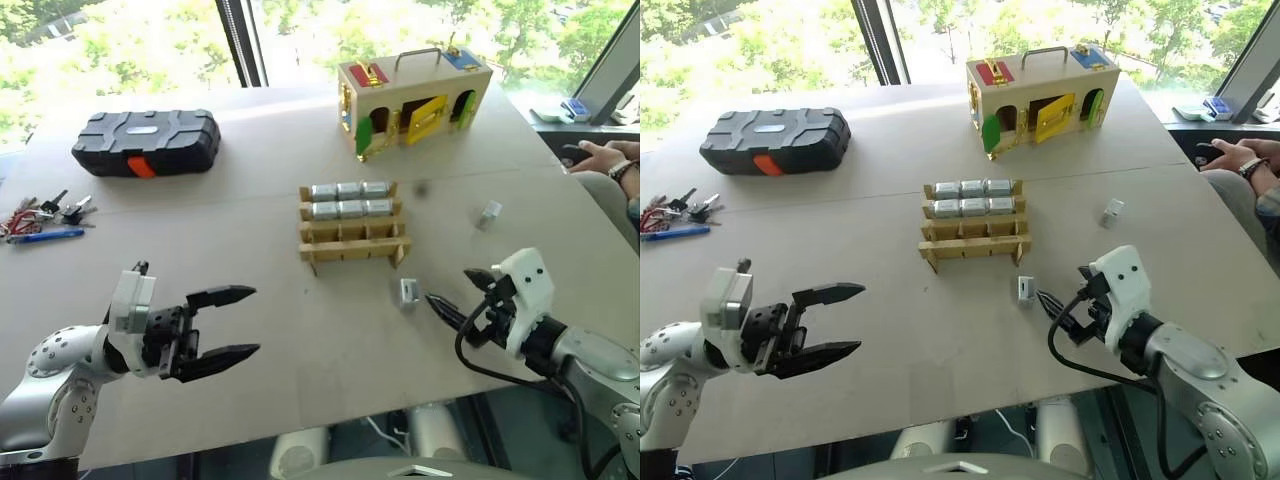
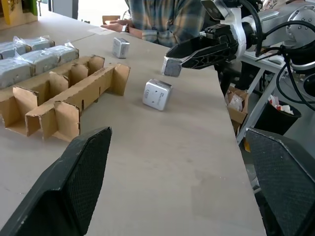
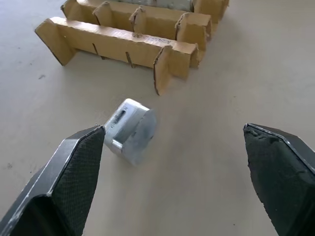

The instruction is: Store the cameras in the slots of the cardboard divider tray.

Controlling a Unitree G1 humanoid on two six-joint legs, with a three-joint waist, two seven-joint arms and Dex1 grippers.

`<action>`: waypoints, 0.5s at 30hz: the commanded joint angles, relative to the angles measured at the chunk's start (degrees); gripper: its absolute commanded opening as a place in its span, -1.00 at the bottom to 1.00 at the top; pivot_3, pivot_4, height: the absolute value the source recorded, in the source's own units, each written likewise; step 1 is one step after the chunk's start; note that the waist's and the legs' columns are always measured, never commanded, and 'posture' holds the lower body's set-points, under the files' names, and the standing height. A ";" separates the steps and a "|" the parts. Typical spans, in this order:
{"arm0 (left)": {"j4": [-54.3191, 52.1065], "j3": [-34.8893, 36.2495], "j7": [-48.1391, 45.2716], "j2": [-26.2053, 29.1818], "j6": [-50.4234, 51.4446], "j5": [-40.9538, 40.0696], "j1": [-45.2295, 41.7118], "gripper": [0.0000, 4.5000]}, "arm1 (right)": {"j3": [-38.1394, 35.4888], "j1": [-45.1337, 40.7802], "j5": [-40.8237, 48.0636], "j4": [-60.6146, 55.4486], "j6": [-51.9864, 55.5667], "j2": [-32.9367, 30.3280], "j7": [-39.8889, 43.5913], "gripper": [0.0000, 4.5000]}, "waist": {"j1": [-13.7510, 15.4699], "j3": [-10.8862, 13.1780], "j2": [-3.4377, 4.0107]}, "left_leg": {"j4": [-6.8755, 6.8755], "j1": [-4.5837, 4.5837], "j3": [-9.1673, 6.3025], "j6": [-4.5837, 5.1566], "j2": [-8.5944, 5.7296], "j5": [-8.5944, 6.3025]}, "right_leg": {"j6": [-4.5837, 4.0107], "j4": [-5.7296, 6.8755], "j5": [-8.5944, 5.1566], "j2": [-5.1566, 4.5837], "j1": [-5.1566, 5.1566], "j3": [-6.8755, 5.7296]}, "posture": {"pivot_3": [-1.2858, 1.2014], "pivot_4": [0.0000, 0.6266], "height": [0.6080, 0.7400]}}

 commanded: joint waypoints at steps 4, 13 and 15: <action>-0.94 -0.17 -1.52 -0.05 -1.71 -0.20 -0.03 1.00 | -7.95 -1.08 -3.00 6.31 -0.55 -6.57 0.96 0.98 | -0.05 -0.01 -0.01 | 0.01 0.03 -0.01 0.00 0.01 0.00 | 0.00 0.00 0.00 0.02 0.01 -0.01 | 0.03 -0.52 1.00; -0.93 -0.80 -1.03 -0.55 -2.46 -0.31 -0.52 1.00 | -8.44 -2.71 -1.97 15.24 1.99 -11.67 5.79 0.98 | -0.04 0.02 0.03 | -0.02 0.00 0.00 0.02 0.02 0.01 | -0.01 0.00 0.00 0.10 0.00 0.00 | 0.03 -0.52 1.00; -1.05 -0.67 -1.22 -0.38 -2.51 -0.53 -0.61 1.00 | -8.50 -3.67 -1.57 16.84 2.29 -12.27 6.90 0.98 | -0.07 0.02 0.03 | 0.01 0.01 0.03 0.02 0.02 0.01 | 0.00 0.00 0.00 0.09 0.01 0.03 | 0.03 -0.52 1.00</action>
